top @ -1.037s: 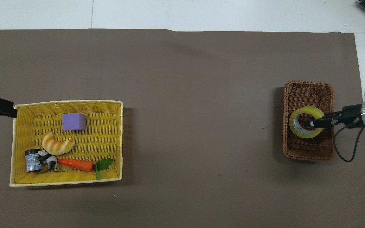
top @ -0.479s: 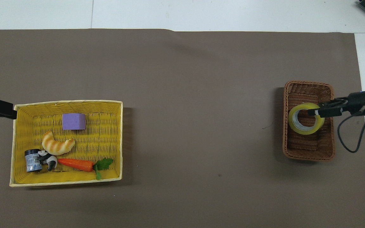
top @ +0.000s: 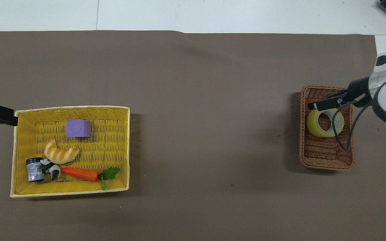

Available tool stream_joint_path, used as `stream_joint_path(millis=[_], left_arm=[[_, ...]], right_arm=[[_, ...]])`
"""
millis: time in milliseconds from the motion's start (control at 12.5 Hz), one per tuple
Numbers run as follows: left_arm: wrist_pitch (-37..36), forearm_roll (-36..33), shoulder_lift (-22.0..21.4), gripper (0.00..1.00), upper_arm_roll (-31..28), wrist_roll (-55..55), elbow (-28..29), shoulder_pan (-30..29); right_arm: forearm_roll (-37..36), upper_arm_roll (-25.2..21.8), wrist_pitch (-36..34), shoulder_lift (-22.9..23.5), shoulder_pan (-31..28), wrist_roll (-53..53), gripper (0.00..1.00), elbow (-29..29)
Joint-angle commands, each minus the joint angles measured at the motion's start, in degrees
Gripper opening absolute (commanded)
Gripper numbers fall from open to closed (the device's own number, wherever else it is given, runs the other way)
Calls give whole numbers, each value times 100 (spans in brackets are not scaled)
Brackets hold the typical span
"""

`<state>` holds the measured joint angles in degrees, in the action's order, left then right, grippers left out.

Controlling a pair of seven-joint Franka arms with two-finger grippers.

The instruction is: Move tape to another basket

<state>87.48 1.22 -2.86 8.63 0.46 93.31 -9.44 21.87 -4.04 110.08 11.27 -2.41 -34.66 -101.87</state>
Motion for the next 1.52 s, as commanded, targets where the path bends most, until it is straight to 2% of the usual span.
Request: stream_joint_path(millis=[0,239,479,798,1037,1197,1436], left_arm=[[121,-114,-144,100,33,59,179,-66],[121,-114,-144,100,33,59,179,-58],[121,-114,-144,100,33,59,179,-58],[121,-114,-144,100,33,59,179,-58],[121,-114,-144,100,33,51,179,-58],[121,-114,-144,100,33,59,179,-58],[121,-114,-144,100,33,59,179,-58]], right_arm=[[-681,0,75,-230,450,1045,100,-78],[-1630,8,23,-476,1118,2669,100,-113],[-1747,8,-249,-844,1322,4025,100,-78],[-1747,-193,-855,-1416,1208,4064,100,105],[-1826,-291,-2004,-1347,1042,4028,100,1087],[-1896,-291,-2550,-1347,910,3915,100,1502],[-1967,-299,-2482,-1487,848,3352,100,1232]])
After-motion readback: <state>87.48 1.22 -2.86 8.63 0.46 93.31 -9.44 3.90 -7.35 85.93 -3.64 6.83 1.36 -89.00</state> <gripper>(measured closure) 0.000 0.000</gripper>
